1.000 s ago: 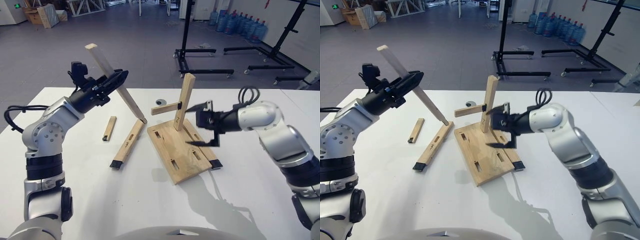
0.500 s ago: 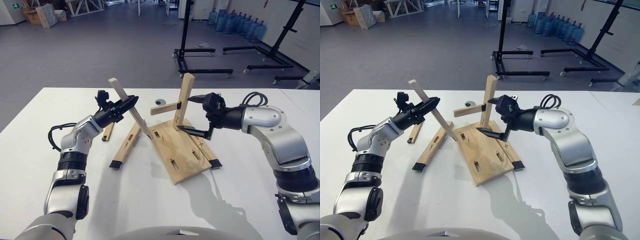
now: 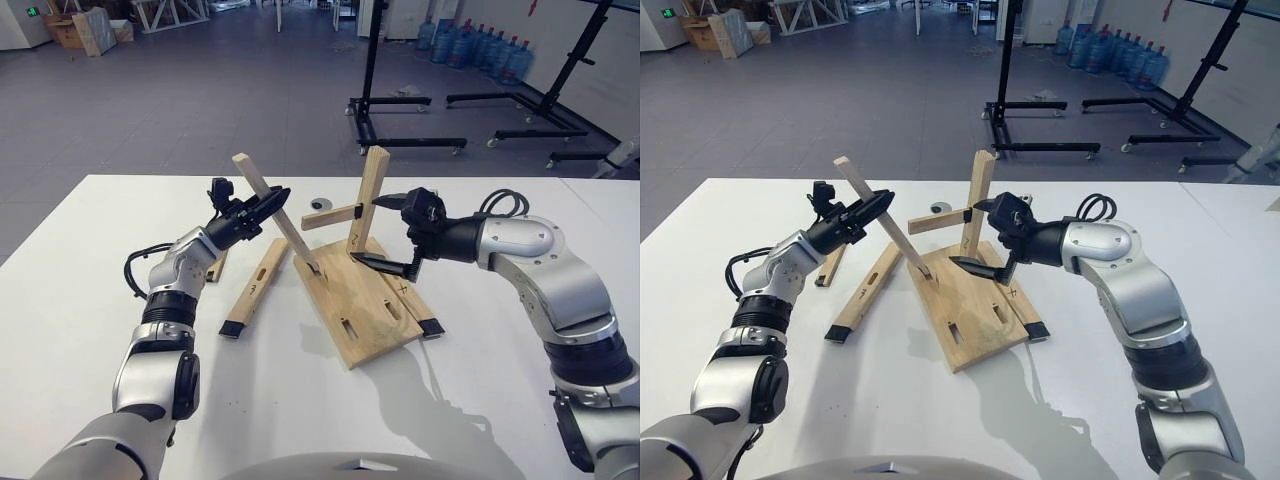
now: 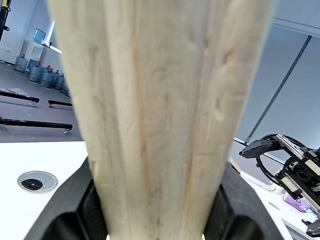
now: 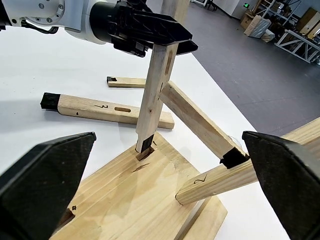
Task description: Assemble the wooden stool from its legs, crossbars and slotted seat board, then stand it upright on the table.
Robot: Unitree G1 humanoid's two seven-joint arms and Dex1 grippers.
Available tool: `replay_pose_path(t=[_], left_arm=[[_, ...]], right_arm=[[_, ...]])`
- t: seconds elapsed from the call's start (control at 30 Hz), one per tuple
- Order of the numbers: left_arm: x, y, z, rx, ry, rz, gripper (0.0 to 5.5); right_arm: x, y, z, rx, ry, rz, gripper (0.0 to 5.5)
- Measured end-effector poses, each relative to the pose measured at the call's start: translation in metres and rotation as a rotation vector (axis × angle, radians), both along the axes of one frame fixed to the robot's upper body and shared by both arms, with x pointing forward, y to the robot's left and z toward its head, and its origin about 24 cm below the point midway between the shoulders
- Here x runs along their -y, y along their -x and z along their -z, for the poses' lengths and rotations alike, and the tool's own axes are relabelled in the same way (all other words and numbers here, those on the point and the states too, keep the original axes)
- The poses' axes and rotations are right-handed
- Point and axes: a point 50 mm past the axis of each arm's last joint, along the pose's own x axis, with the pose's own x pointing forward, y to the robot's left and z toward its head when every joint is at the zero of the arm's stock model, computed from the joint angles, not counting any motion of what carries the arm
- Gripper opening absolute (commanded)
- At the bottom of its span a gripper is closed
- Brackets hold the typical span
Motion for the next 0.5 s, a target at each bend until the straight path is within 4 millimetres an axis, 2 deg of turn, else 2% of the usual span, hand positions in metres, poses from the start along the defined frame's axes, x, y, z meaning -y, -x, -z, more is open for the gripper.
replay_pose_path(t=[0.27,0.5], left_arm=[[0.0069,-0.0026,0.0097,-0.009,-0.035,0.017,2.02],[0.0107,-0.0067,0.0070,0.001,-0.070,0.056,2.02]], right_arm=[[-0.0038,0.0005,0.0036,-0.022,-0.014,-0.018,5.40],[-0.0052,0.0009,0.0056,-0.029,-0.011,-0.022,5.40]])
